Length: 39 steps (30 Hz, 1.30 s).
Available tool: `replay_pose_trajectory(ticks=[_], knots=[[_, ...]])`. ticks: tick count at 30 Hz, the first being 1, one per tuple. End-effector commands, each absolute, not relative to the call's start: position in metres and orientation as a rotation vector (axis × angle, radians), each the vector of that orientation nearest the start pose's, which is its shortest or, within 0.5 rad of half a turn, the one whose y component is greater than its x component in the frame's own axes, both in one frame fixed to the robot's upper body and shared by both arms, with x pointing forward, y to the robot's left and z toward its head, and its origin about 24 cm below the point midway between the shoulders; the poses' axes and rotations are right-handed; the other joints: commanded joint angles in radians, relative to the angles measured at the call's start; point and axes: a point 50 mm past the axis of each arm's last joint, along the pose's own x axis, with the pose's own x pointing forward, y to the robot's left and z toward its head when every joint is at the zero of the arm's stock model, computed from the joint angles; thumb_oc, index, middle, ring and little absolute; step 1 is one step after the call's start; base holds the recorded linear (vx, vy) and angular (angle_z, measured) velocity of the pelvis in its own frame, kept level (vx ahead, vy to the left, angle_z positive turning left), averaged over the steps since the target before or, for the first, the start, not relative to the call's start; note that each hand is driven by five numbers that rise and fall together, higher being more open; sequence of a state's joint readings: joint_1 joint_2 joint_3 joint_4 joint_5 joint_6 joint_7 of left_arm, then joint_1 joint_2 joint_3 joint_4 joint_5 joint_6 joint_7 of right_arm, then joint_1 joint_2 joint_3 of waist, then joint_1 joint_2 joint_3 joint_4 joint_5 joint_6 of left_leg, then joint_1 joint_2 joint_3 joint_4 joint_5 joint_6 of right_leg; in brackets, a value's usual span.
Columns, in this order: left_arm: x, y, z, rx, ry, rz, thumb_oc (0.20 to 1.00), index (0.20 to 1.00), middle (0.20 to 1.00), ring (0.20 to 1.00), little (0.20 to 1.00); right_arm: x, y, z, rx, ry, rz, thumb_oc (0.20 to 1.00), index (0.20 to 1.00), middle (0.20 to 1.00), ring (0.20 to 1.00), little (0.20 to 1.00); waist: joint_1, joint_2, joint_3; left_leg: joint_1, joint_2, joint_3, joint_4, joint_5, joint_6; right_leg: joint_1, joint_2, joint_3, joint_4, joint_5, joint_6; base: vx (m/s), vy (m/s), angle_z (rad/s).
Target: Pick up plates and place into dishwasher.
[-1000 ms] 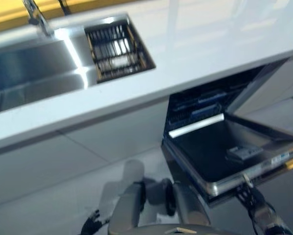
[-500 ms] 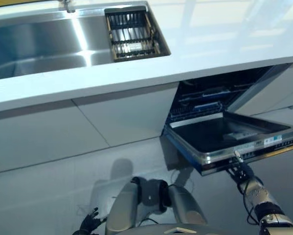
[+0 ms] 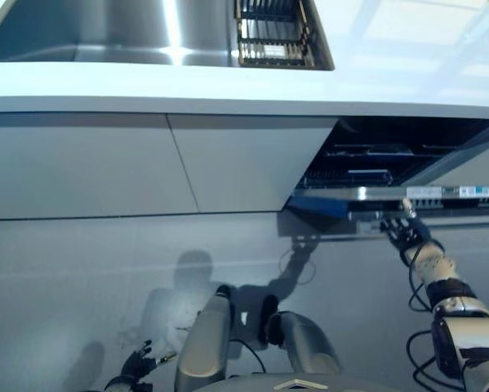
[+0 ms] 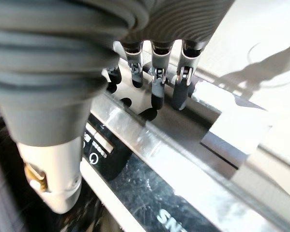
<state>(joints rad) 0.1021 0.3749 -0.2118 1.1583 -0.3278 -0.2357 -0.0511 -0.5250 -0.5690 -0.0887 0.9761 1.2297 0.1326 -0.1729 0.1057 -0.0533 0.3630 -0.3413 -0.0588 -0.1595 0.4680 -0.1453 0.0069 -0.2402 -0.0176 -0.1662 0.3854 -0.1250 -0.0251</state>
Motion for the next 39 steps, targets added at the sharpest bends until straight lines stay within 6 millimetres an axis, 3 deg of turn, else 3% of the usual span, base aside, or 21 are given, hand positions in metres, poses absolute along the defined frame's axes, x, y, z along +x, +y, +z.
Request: replay_pose_trajectory(ticks=[1, 9, 14, 18, 29, 32, 36, 39], knots=[[0.083, 0.292, -0.133, 0.211, 0.99, 0.151, 1.0, 1.0, 1.0, 1.0, 1.0, 0.361, -0.299, 0.096, 0.859, 0.113, -0.345, 1.0, 1.0, 1.0, 1.0, 1.0, 0.097, -0.031, -0.014, -0.008, 0.014, 0.027, -0.036, 0.003, 0.046, 0.03, -0.035, 0.059, -0.061, 0.089, 0.072, 0.0, -0.035, 0.62], [0.093, 0.303, -0.126, 0.241, 0.955, 0.158, 1.0, 1.0, 1.0, 1.0, 1.0, 0.37, -0.309, 0.125, 0.916, 0.022, -0.348, 1.0, 1.0, 1.0, 1.0, 1.0, 0.134, -0.059, 0.002, 0.0, 0.027, 0.011, -0.124, 0.045, 0.029, 0.045, -0.032, 0.031, -0.137, 0.119, 0.082, -0.01, -0.046, 0.29], [0.1, 0.311, -0.119, 0.232, 0.92, 0.187, 1.0, 1.0, 1.0, 1.0, 1.0, 0.382, -0.304, 0.164, 1.044, -0.233, -0.298, 1.0, 1.0, 1.0, 1.0, 1.0, 0.16, -0.068, 0.003, 0.017, 0.036, 0.003, -0.186, 0.065, 0.015, 0.063, -0.031, 0.01, -0.186, 0.129, 0.09, -0.02, -0.022, 0.09], [0.1, 0.306, -0.121, 0.228, 0.918, 0.176, 1.0, 1.0, 1.0, 1.0, 1.0, 0.383, -0.305, 0.174, 0.976, -0.24, -0.323, 1.0, 1.0, 1.0, 1.0, 1.0, 0.168, -0.066, -0.009, 0.032, 0.038, 0.012, -0.232, 0.084, 0.009, 0.075, -0.039, -0.011, -0.216, 0.135, 0.091, 0.0, 0.043, 0.06], [0.084, 0.307, -0.124, 0.212, 0.917, 0.196, 1.0, 1.0, 1.0, 1.0, 1.0, 0.371, -0.332, 0.155, 0.971, -0.154, -0.4, 1.0, 1.0, 1.0, 1.0, 1.0, 0.175, -0.079, -0.044, 0.065, 0.035, 0.034, -0.229, 0.065, 0.012, 0.113, -0.054, -0.03, -0.233, 0.127, 0.091, 0.03, 0.041, 0.02], [0.082, 0.306, -0.124, 0.198, 0.908, 0.199, 1.0, 1.0, 1.0, 1.0, 1.0, 0.367, -0.336, 0.142, 0.909, -0.037, -0.447, 1.0, 1.0, 1.0, 1.0, 1.0, 0.172, -0.078, -0.061, 0.085, 0.033, 0.04, -0.239, 0.062, 0.013, 0.132, -0.06, -0.024, -0.247, 0.128, 0.095, 0.02, 0.062, 0.02], [0.08, 0.302, -0.124, 0.174, 0.88, 0.197, 1.0, 1.0, 1.0, 1.0, 1.0, 0.357, -0.345, 0.125, 0.715, 0.121, -0.493, 1.0, 1.0, 1.0, 1.0, 1.0, 0.161, -0.077, -0.086, 0.119, 0.035, 0.048, -0.265, 0.065, 0.017, 0.15, -0.065, -0.013, -0.257, 0.129, 0.097, 0.03, 0.067, -0.02], [0.08, 0.301, -0.123, 0.159, 0.858, 0.201, 1.0, 1.0, 1.0, 1.0, 1.0, 0.34, -0.367, 0.114, 0.42, 0.276, -0.592, 1.0, 1.0, 1.0, 1.0, 1.0, 0.147, -0.082, -0.112, 0.146, 0.034, 0.055, -0.286, 0.068, 0.024, 0.159, -0.074, -0.002, -0.259, 0.13, 0.102, 0.02, 0.061, -0.05]])
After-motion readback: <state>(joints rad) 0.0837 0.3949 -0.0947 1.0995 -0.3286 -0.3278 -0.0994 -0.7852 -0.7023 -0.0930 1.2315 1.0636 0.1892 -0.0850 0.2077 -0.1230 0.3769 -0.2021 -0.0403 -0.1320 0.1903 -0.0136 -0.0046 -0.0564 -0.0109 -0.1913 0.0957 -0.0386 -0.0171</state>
